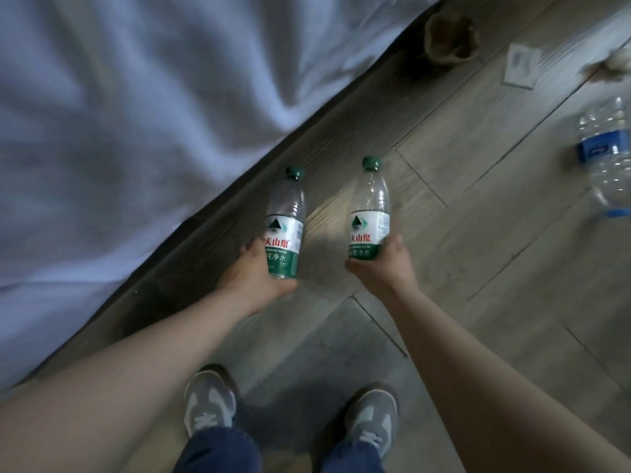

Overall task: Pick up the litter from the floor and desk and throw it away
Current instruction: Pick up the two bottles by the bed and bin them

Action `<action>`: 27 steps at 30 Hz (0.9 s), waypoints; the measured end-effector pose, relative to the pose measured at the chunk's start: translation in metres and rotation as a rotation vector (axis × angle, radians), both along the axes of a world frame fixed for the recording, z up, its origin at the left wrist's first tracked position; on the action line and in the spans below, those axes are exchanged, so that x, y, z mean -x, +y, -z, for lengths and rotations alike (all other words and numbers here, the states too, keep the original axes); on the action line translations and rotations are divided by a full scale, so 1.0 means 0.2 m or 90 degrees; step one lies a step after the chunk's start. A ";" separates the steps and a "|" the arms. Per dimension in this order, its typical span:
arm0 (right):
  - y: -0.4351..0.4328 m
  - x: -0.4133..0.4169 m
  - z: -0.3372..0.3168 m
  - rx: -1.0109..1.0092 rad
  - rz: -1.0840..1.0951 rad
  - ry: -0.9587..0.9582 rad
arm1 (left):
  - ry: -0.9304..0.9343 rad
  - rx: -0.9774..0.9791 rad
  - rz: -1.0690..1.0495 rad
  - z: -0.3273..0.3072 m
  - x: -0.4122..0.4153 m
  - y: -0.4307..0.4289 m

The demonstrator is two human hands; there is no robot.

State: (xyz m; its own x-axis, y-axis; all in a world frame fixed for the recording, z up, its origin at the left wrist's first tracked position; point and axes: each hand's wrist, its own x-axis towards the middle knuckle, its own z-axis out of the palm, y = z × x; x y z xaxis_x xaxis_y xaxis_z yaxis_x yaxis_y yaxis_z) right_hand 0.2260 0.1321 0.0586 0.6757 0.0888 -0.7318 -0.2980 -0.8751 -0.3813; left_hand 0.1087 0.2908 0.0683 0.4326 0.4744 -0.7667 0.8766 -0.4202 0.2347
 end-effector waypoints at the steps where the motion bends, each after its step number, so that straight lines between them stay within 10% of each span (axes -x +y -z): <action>1: -0.04 0.02 -0.10 -0.002 0.028 0.011 | -0.004 0.013 -0.001 -0.09 0.02 -0.03; 10: -0.38 0.10 -1.19 -0.100 0.234 0.046 | -0.098 0.073 -0.047 -1.12 -0.08 -0.29; 27: -1.12 -0.17 -3.51 -0.260 0.494 -0.246 | -0.405 0.293 -0.037 -3.33 -0.76 -0.98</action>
State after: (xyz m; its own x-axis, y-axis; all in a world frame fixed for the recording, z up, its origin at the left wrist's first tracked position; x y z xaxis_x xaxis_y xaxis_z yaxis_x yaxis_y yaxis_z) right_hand 0.2593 -0.0927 0.7615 0.8422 -0.2858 -0.4571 -0.5278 -0.2644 -0.8072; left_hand 0.2614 0.0941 0.7334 0.8384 0.2047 -0.5051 0.5333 -0.1167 0.8378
